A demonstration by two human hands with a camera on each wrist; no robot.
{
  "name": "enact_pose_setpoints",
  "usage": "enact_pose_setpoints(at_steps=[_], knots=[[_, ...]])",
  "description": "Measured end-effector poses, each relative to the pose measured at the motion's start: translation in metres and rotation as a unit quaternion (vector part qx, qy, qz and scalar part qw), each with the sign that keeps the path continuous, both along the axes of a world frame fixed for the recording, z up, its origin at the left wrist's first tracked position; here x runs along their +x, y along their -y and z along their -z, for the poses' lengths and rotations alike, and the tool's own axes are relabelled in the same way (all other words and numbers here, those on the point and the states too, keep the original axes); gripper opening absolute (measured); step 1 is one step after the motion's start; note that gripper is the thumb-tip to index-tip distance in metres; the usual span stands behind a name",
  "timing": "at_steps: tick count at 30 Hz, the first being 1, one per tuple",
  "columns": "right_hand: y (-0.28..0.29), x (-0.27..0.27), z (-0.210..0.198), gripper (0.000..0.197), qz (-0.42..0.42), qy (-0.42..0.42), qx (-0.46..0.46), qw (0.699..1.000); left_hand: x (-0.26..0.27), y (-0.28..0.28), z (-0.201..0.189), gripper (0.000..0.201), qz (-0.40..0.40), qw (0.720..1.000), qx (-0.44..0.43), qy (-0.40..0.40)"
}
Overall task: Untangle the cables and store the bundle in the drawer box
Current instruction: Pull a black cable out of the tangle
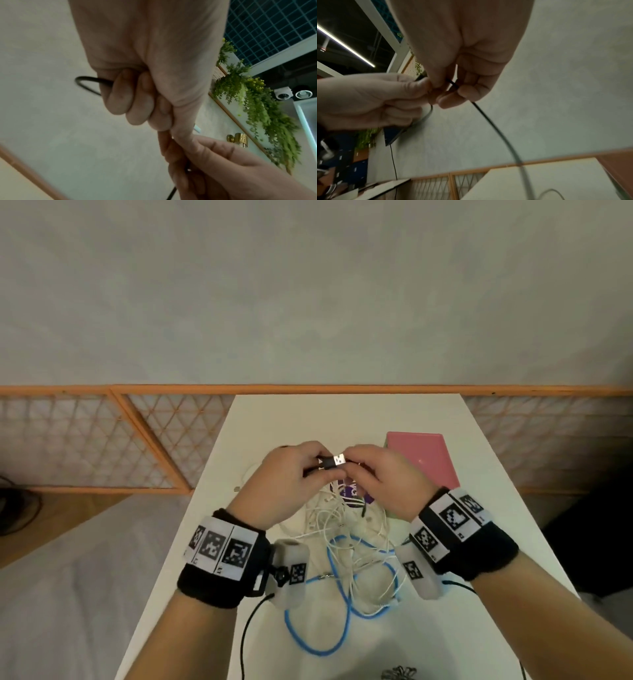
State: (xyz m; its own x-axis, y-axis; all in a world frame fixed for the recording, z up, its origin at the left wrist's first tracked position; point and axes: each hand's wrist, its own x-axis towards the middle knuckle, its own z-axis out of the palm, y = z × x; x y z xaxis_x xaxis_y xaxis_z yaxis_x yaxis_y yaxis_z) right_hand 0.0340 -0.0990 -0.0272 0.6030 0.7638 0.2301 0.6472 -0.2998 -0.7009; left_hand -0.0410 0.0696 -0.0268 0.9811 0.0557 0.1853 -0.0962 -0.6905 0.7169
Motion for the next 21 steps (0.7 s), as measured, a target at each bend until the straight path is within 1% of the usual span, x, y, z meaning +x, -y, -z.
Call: enact_pose_setpoints(at_steps=[2,4,5,8,10,11,12,14,15,16,17,18,19,20,21], knots=[[0.004,-0.002,0.009,0.022,-0.018,-0.058,0.027,0.998,-0.003,0.0,0.002,0.02,0.01,1.0,0.019,-0.001],[0.006,0.001,0.02,0.016,-0.03,-0.065,0.027,0.997,-0.008,0.006,0.005,0.018,0.014,1.0,0.004,-0.008],[0.007,0.004,0.026,0.014,-0.032,-0.056,0.014,0.998,-0.012,0.007,0.007,0.018,-0.002,1.0,-0.01,-0.004],[0.016,0.016,0.039,0.016,-0.018,-0.02,-0.1,0.995,-0.021,-0.006,0.009,0.021,-0.116,0.991,-0.052,0.039],[0.02,0.024,0.042,0.022,-0.033,-0.045,-0.176,0.983,-0.027,-0.02,0.01,0.022,-0.155,0.985,-0.062,0.039],[0.02,0.029,0.04,0.024,-0.033,-0.066,-0.19,0.979,-0.03,-0.023,0.011,0.022,-0.158,0.985,-0.058,0.027],[0.017,0.035,0.037,0.025,-0.019,-0.079,-0.185,0.979,-0.033,-0.024,0.013,0.02,-0.165,0.985,-0.054,0.018],[0.001,0.051,0.031,0.018,0.029,-0.055,-0.121,0.991,-0.036,-0.022,0.019,0.008,-0.206,0.976,-0.07,0.023],[-0.009,0.058,0.027,0.023,0.04,-0.041,-0.086,0.995,-0.038,-0.021,0.022,0.012,-0.234,0.967,-0.09,0.032],[-0.02,0.063,0.023,0.04,0.035,-0.045,-0.066,0.996,-0.041,-0.02,0.027,0.025,-0.259,0.959,-0.111,0.043],[-0.028,0.068,0.022,0.056,0.027,-0.06,-0.063,0.996,-0.044,-0.019,0.03,0.034,-0.273,0.953,-0.123,0.051],[-0.034,0.071,0.023,0.064,0.029,-0.065,-0.078,0.994,-0.046,-0.018,0.033,0.039,-0.282,0.949,-0.125,0.058],[-0.038,0.072,0.028,0.063,0.043,-0.057,-0.101,0.992,-0.048,-0.016,0.036,0.04,-0.283,0.949,-0.126,0.061],[-0.038,0.072,0.037,0.054,0.058,-0.039,-0.125,0.99,-0.048,-0.013,0.039,0.038,-0.278,0.95,-0.129,0.06],[-0.039,0.071,0.052,0.039,0.063,-0.028,-0.16,0.985,-0.047,-0.008,0.041,0.032,-0.266,0.953,-0.136,0.058]])
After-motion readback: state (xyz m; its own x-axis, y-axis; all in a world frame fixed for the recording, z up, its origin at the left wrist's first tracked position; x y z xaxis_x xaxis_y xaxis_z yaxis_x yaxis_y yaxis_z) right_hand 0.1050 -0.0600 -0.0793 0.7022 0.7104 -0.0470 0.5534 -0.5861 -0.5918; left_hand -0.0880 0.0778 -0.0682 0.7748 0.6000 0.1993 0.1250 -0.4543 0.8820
